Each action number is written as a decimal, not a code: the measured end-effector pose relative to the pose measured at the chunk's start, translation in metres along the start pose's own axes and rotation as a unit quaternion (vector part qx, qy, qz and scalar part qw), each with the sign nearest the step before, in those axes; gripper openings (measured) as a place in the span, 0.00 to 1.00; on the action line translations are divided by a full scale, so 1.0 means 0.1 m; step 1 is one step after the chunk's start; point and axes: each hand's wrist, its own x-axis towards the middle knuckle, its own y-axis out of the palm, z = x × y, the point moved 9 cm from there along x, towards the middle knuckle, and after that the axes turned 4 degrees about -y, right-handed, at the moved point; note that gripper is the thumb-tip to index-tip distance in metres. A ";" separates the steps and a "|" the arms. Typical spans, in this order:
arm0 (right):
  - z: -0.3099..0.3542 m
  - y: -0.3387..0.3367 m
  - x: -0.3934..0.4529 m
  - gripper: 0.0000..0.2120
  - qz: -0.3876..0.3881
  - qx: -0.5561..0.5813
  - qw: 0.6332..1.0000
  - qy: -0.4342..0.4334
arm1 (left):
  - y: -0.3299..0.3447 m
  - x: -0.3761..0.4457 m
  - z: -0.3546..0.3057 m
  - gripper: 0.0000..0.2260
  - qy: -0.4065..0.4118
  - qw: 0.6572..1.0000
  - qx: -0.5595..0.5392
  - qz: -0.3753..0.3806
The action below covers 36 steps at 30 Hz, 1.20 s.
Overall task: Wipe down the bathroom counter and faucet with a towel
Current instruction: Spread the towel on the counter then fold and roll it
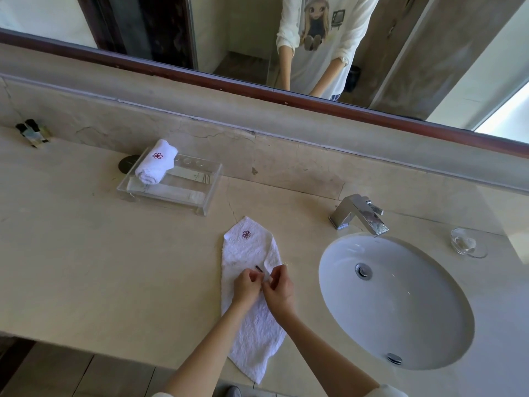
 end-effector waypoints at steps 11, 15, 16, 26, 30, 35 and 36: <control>-0.03 0.43 0.03 0.12 0.251 -0.131 0.955 -0.088 | -0.27 0.02 0.12 0.07 -0.033 0.998 0.044 -0.017; -0.14 0.27 0.00 0.11 0.310 -0.253 0.911 -0.103 | -0.30 -0.02 0.05 0.07 0.056 0.989 0.137 -0.028; -0.17 0.24 0.00 0.11 0.319 -0.269 0.904 -0.093 | -0.31 -0.05 0.03 0.08 0.084 0.982 0.165 -0.038; -0.34 0.13 -0.22 0.09 0.376 -0.362 0.843 -0.128 | -0.19 -0.44 0.05 0.09 0.205 0.905 0.372 -0.009; -0.32 0.17 -0.49 0.15 0.420 -0.455 0.749 -0.233 | -0.07 -0.66 0.37 0.12 0.170 0.865 0.434 0.183; -0.23 0.24 -0.77 0.18 0.449 -0.475 0.693 -0.304 | -0.03 -0.80 0.55 0.25 0.200 0.749 0.580 0.250; -0.23 0.26 -0.80 0.17 0.450 -0.474 0.690 -0.310 | -0.02 -0.80 0.55 0.26 0.210 0.740 0.589 0.249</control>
